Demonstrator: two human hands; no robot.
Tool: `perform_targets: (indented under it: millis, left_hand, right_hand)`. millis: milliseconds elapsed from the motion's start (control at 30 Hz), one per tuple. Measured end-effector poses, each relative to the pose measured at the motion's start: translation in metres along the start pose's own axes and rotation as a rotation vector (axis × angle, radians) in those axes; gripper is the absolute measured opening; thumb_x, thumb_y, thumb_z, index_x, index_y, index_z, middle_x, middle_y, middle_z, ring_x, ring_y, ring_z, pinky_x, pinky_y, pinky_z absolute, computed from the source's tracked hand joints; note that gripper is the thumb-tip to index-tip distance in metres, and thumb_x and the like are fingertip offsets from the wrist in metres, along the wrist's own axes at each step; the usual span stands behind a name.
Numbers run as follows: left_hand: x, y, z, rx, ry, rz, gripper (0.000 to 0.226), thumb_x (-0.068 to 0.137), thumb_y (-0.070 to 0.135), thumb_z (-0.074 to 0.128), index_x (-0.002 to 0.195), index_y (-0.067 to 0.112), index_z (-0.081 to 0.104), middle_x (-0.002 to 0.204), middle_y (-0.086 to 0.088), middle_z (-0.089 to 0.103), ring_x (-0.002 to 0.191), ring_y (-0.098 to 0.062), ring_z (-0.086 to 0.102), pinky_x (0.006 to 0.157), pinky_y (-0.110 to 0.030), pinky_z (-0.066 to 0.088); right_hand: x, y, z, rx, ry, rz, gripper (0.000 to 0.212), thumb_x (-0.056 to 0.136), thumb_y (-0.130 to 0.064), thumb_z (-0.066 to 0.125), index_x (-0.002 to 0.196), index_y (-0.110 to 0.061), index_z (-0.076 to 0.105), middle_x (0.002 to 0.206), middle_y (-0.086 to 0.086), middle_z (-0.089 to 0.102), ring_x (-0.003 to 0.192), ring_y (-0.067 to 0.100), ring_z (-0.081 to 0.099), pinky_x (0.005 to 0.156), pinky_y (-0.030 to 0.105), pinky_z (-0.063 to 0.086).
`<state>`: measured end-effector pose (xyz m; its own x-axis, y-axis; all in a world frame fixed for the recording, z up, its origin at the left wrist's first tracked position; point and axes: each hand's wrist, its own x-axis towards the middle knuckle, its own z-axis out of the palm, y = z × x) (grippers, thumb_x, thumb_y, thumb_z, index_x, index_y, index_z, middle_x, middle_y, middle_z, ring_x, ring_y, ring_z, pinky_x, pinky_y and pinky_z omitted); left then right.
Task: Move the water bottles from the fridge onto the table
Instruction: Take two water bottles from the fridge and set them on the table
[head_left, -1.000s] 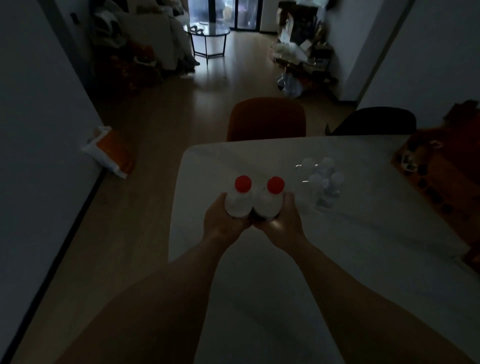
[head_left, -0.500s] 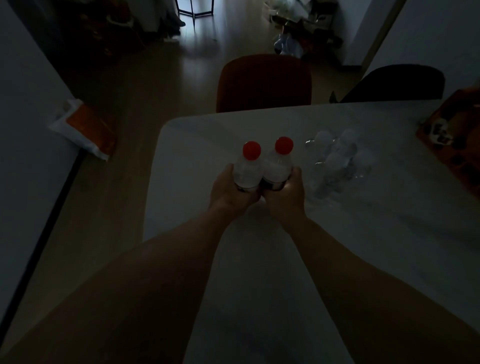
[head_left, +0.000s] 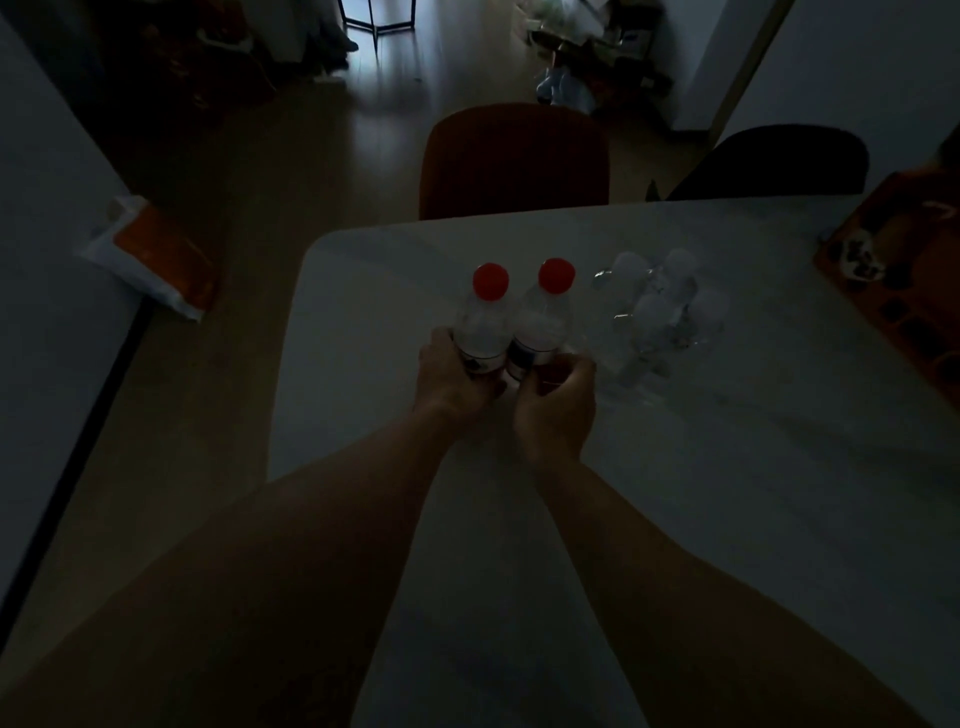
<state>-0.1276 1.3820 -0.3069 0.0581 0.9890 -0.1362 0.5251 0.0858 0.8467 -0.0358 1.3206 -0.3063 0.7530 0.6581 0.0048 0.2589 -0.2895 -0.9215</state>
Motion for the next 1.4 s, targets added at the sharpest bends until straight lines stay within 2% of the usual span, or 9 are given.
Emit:
perform_targets:
  millis: [167, 367, 500, 667, 867, 1067, 1133, 1267, 1400]
  left_hand:
    - [0.000, 0.000, 0.004, -0.010, 0.005, 0.028, 0.034, 0.069, 0.015, 0.078, 0.098, 0.007, 0.062, 0.088, 0.001, 0.065, 0.078, -0.014, 0.064, 0.046, -0.012, 0.038]
    - [0.009, 0.006, 0.007, 0.032, -0.037, 0.027, 0.050, 0.067, 0.017, 0.082, 0.111, 0.009, 0.059, 0.101, 0.000, 0.064, 0.085, -0.014, 0.058, 0.064, -0.023, 0.046]
    - [0.012, 0.011, 0.008, 0.033, -0.049, 0.012, 0.050, 0.066, 0.017, 0.082, 0.110, 0.010, 0.059, 0.103, -0.001, 0.066, 0.088, -0.017, 0.063, 0.057, -0.021, 0.044]
    - [0.012, 0.016, 0.009, 0.028, -0.067, -0.008, 0.051, 0.066, 0.015, 0.083, 0.111, 0.009, 0.061, 0.107, -0.006, 0.068, 0.095, -0.020, 0.066, 0.068, -0.029, 0.054]
    - [0.006, 0.022, 0.008, 0.036, -0.042, -0.027, 0.051, 0.074, 0.023, 0.080, 0.117, 0.009, 0.056, 0.111, -0.008, 0.066, 0.096, -0.023, 0.063, 0.071, -0.030, 0.049]
    - [-0.009, 0.029, 0.001, -0.034, -0.026, -0.065, 0.057, 0.075, 0.028, 0.081, 0.121, 0.011, 0.052, 0.113, -0.006, 0.063, 0.103, -0.023, 0.061, 0.086, -0.035, 0.053]
    - [-0.018, 0.037, -0.006, -0.054, -0.049, -0.133, 0.054, 0.076, 0.030, 0.081, 0.117, 0.012, 0.052, 0.100, -0.001, 0.058, 0.093, -0.020, 0.057, 0.079, -0.031, 0.050]
    - [-0.046, 0.074, -0.046, -0.093, -0.247, -0.317, 0.032, 0.078, 0.034, 0.079, 0.075, 0.013, 0.054, 0.072, -0.001, 0.056, 0.065, -0.015, 0.053, 0.058, -0.026, 0.045]
    - [-0.089, 0.130, -0.106, -0.135, -0.364, -0.345, 0.021, 0.090, 0.032, 0.066, 0.095, 0.012, 0.060, 0.093, -0.007, 0.063, 0.080, -0.019, 0.059, 0.077, -0.035, 0.050]
  right_hand:
    - [0.006, 0.006, 0.001, -0.035, -0.035, 0.021, 0.012, 0.091, -0.018, 0.062, 0.082, -0.024, 0.058, 0.078, -0.010, 0.058, 0.079, 0.010, 0.056, 0.073, 0.024, 0.040]
    - [0.015, 0.006, 0.004, -0.042, -0.005, 0.042, 0.009, 0.092, -0.017, 0.060, 0.083, -0.017, 0.059, 0.073, -0.009, 0.055, 0.077, 0.014, 0.055, 0.071, 0.027, 0.041]
    - [0.018, 0.005, 0.006, -0.044, 0.004, 0.041, 0.008, 0.094, -0.019, 0.058, 0.090, -0.013, 0.062, 0.079, -0.005, 0.059, 0.079, 0.014, 0.054, 0.071, 0.025, 0.037]
    - [0.020, 0.003, 0.004, -0.052, 0.003, 0.017, 0.010, 0.094, -0.016, 0.058, 0.095, -0.010, 0.065, 0.090, 0.001, 0.065, 0.083, 0.013, 0.054, 0.074, 0.025, 0.038]
    - [0.011, 0.002, -0.003, -0.059, -0.040, -0.027, 0.013, 0.092, -0.012, 0.056, 0.082, -0.021, 0.052, 0.071, -0.014, 0.051, 0.076, 0.013, 0.054, 0.069, 0.027, 0.038]
    - [0.009, 0.001, -0.016, -0.054, -0.118, -0.019, 0.014, 0.083, -0.010, 0.060, 0.082, -0.025, 0.060, 0.067, -0.020, 0.051, 0.061, -0.008, 0.047, 0.053, 0.004, 0.031]
    - [0.005, -0.006, -0.024, 0.029, -0.130, 0.023, 0.011, 0.083, -0.012, 0.065, 0.082, -0.023, 0.063, 0.070, -0.017, 0.058, 0.065, -0.005, 0.054, 0.062, 0.012, 0.043]
    - [-0.007, -0.045, -0.052, 0.159, -0.229, 0.171, 0.011, 0.085, -0.016, 0.071, 0.075, -0.017, 0.064, 0.079, 0.008, 0.069, 0.075, 0.022, 0.064, 0.068, 0.035, 0.050]
    - [-0.025, -0.110, -0.103, 0.224, -0.417, 0.334, 0.014, 0.091, -0.028, 0.063, 0.079, -0.021, 0.064, 0.082, 0.002, 0.068, 0.070, 0.017, 0.061, 0.060, 0.027, 0.046]
